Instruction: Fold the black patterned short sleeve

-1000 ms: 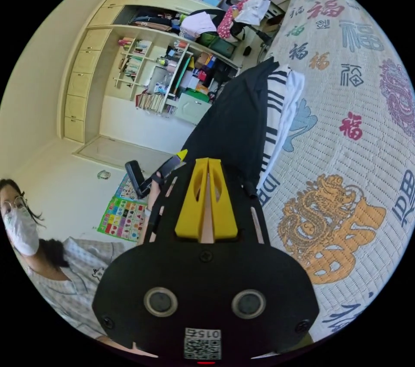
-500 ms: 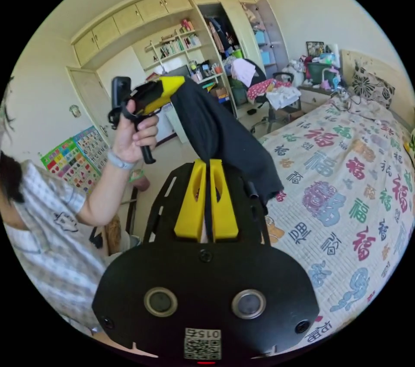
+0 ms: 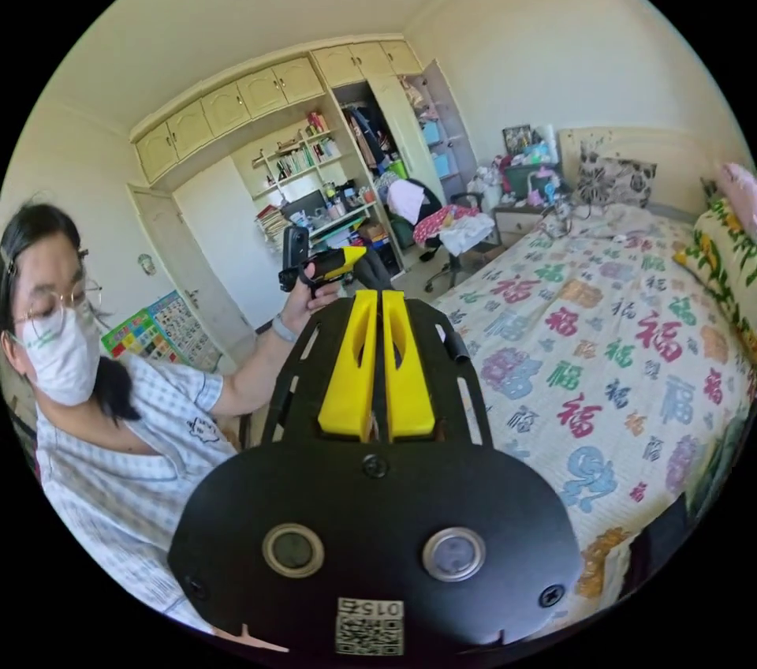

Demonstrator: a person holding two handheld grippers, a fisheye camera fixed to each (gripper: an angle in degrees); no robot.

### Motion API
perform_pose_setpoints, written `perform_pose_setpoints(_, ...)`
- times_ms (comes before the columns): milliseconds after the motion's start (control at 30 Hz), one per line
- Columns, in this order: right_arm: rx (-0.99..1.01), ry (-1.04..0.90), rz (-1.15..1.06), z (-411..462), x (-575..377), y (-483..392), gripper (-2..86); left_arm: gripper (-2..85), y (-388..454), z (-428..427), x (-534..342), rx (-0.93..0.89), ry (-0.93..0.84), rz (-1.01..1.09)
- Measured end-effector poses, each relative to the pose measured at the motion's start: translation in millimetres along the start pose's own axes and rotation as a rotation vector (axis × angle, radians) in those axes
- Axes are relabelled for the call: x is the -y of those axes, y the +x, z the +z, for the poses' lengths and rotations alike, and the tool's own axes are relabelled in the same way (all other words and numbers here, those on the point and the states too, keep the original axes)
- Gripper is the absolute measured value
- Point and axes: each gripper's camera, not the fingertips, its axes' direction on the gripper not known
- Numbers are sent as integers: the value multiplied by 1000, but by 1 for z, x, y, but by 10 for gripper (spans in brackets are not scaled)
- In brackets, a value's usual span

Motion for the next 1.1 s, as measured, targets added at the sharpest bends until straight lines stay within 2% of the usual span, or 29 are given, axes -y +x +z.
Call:
perform_pose_setpoints(133, -62, 135, -101, -34, 65, -48, -4, 4, 51, 8, 55, 25, 123, 141)
perform_pose_setpoints(233, -149, 213, -152, -46, 90, -81, -4, 13, 86, 16, 62, 78, 158, 247)
perform_pose_setpoints(300, -193, 240, -146, -43, 91, -87, -4, 23, 94, 25, 37, 97, 129, 270)
perform_pose_setpoints(400, -194, 270, -52, -27, 77, -72, -3, 52, 85, 44, -47, 135, 86, 284)
perform_pose_setpoints(467, -160, 246, 21, -5, 66, -56, -3, 122, 63, 70, -124, 206, 55, 186)
perform_pose_setpoints(567, -138, 217, 88, 23, 60, -46, -3, 192, 35, 107, -192, 199, -11, -20)
perform_pose_setpoints(667, -127, 194, 115, 40, 64, -47, -3, 204, 21, 139, -221, 173, -3, -113)
perform_pose_setpoints(800, -134, 187, 132, 45, 75, -53, -2, 189, 19, 175, -219, 101, -26, -106)
perform_pose_setpoints(833, -137, 193, 134, 43, 78, -55, -2, 145, 18, 182, -218, 95, -30, -103)
perform_pose_setpoints(933, -154, 189, 131, 35, 85, -62, -2, 11, 5, 189, -223, 163, -31, -93)
perform_pose_setpoints(1000, -170, 171, 129, 24, 86, -64, -2, -1, -8, 187, -223, 168, -90, -65)
perform_pose_setpoints(1100, -196, 94, 124, 0, 85, -64, -2, -7, -19, 154, -214, 317, -83, 37)
